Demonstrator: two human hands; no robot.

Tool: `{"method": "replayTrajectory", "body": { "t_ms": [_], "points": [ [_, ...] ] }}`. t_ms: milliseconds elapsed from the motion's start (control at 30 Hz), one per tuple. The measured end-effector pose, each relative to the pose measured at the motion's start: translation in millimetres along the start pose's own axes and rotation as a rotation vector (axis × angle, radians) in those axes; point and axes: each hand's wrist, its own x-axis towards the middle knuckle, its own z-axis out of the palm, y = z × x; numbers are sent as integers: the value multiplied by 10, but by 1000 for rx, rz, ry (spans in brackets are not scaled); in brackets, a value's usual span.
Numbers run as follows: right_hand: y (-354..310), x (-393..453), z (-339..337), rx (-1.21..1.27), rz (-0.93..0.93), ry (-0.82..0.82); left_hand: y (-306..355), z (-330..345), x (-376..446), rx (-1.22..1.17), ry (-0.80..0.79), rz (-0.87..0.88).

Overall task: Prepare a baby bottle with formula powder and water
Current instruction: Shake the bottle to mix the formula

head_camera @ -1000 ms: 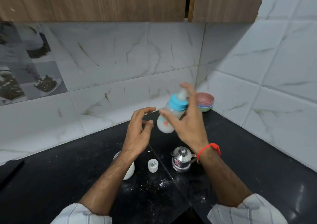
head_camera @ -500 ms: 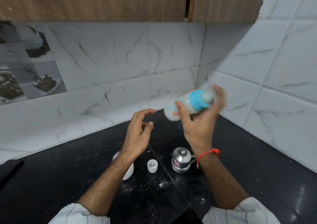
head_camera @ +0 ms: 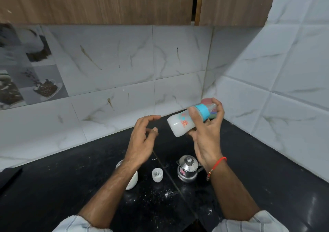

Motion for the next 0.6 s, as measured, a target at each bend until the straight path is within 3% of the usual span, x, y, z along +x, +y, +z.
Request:
{"method": "replayTrajectory", "body": {
  "t_ms": [67, 167, 300, 467, 600],
  "points": [
    [43, -25, 12, 165, 80, 19, 5, 9, 5, -1, -1, 2],
    [40, -68, 41, 204, 186, -36, 7, 6, 13, -4, 6, 12],
    [-19, 44, -4, 334, 138, 151, -12, -29, 12, -3, 15, -1],
    [54, -61, -25, 138, 193, -97, -22, -25, 6, -6, 15, -2],
    [9, -42, -6, 220, 116, 9, -2, -5, -12, 0, -3, 2]
  ]
}}
